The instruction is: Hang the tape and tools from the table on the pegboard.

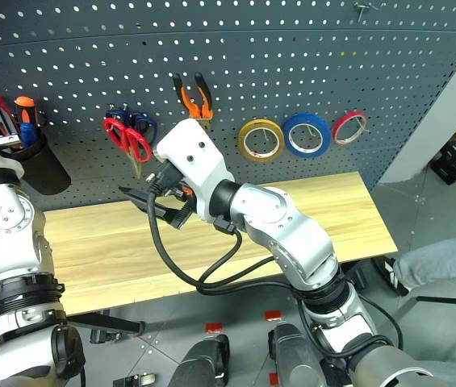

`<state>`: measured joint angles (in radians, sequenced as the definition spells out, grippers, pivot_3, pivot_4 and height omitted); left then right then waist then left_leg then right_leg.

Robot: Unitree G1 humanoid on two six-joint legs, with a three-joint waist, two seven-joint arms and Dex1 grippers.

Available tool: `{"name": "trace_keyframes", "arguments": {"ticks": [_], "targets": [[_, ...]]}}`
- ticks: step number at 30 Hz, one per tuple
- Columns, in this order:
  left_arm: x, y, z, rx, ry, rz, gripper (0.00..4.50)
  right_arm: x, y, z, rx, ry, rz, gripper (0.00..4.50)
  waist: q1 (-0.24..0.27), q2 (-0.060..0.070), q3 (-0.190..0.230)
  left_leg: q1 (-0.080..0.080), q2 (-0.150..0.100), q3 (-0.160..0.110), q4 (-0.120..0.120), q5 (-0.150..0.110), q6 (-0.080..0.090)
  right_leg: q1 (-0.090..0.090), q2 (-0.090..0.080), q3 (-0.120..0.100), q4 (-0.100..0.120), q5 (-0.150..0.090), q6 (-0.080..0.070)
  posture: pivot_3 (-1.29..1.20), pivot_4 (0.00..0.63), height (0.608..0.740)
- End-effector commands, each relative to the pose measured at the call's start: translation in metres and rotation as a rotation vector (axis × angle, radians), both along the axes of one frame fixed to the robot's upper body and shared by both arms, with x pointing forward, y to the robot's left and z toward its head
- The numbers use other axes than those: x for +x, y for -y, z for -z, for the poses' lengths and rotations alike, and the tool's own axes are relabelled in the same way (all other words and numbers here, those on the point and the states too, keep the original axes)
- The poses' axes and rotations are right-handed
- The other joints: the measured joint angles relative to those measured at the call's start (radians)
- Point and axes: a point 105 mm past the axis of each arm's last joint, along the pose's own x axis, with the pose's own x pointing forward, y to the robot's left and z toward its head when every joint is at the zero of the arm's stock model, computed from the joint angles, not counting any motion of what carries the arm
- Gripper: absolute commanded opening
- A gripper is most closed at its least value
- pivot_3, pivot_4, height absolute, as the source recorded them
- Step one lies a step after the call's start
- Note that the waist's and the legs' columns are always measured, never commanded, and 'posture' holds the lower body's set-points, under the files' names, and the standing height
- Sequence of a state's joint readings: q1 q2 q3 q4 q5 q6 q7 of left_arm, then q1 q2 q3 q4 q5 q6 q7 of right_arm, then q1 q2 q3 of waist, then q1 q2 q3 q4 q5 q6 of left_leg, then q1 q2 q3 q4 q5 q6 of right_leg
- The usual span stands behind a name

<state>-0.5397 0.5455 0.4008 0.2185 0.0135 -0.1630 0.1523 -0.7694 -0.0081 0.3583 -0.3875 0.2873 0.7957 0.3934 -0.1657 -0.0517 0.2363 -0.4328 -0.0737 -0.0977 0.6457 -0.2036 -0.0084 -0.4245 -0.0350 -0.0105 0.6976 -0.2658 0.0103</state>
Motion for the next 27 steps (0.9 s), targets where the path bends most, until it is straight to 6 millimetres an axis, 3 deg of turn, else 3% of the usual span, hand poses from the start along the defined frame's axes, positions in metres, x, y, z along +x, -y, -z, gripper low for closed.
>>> {"name": "trace_keyframes", "arguments": {"ticks": [1,4,6,9,11,14,17,20,23,27], "targets": [[-0.001,0.039,-0.006,0.097,-0.029,0.172,3.94,-0.004,0.002,-0.008,0.028,0.052,-0.003,4.5,-0.002,0.001,-0.01,0.0,0.0,0.0,0.0,0.0,0.0,0.0,0.0,0.0,0.0,0.0,0.0,-0.23,0.15,0.74],[-0.001,0.051,0.019,0.088,-0.176,0.267,3.94,-0.001,0.006,-0.003,0.024,0.051,0.012,4.5,-0.008,0.003,-0.025,0.0,0.0,0.001,0.0,0.0,0.0,0.0,0.0,0.001,-0.001,0.0,0.0,-0.22,0.13,0.74],[0.0,0.046,0.056,-0.041,-0.34,0.317,3.94,0.002,0.011,0.005,0.005,0.046,0.028,4.5,-0.016,0.008,-0.039,0.001,0.0,0.001,-0.001,0.0,0.0,0.0,0.0,0.002,0.0,0.0,0.0,-0.21,0.119,0.74],[-0.013,0.037,0.086,-0.156,-0.461,0.34,3.94,0.007,0.02,0.019,-0.027,0.034,0.056,4.5,-0.025,0.012,-0.052,0.003,0.0,0.0,-0.001,0.0,0.0,0.003,0.0,0.001,0.0,0.0,0.0,-0.2,0.104,0.74],[-0.027,0.024,0.105,-0.221,-0.529,0.259,3.94,0.016,0.035,0.039,-0.048,-0.041,0.112,4.5,-0.026,0.011,-0.063,0.005,0.0,-0.001,-0.001,0.0,0.0,0.004,0.001,0.001,0.0,0.0,0.0,-0.18,0.088,0.74],[-0.039,0.015,0.12,-0.211,-0.595,0.164,3.94,0.029,0.054,0.069,-0.051,-0.126,0.22,4.5,-0.02,0.012,-0.081,0.006,0.0,-0.002,-0.001,0.0,0.0,0.006,0.001,0.001,0.0,0.0,0.0,-0.16,0.07,0.74],[-0.046,0.019,0.137,-0.218,-0.648,0.189,3.94,0.044,0.072,0.098,0.015,-0.194,0.352,4.5,-0.003,0.013,-0.103,0.008,0.0,-0.002,-0.001,0.0,0.0,0.008,0.001,0.001,0.0,0.0,0.0,-0.15,0.053,0.74],[-0.047,0.026,0.145,-0.198,-0.664,0.228,3.94,0.055,0.085,0.119,0.094,-0.241,0.432,4.5,0.009,0.019,-0.116,0.023,0.0,-0.002,-0.006,0.0,0.0,0.021,0.001,0.0,-0.01,-0.002,0.001,-0.14,0.03,0.74],[-0.047,0.034,0.159,-0.28,-0.668,0.307,3.94,0.073,0.121,0.155,0.132,-0.328,0.589,4.5,0.027,0.02,-0.131,0.035,0.0,-0.002,-0.011,-0.001,-0.001,0.035,0.001,0.0,-0.018,-0.003,0.003,-0.12,0.002,0.74],[-0.046,0.034,0.169,-0.305,-0.679,0.308,3.94,0.088,0.149,0.176,0.135,-0.347,0.704,4.5,0.039,0.021,-0.157,0.039,0.0,-0.002,-0.012,-0.003,-0.005,0.039,0.001,0.0,-0.02,-0.003,0.004,-0.11,0.0,0.74]]}}
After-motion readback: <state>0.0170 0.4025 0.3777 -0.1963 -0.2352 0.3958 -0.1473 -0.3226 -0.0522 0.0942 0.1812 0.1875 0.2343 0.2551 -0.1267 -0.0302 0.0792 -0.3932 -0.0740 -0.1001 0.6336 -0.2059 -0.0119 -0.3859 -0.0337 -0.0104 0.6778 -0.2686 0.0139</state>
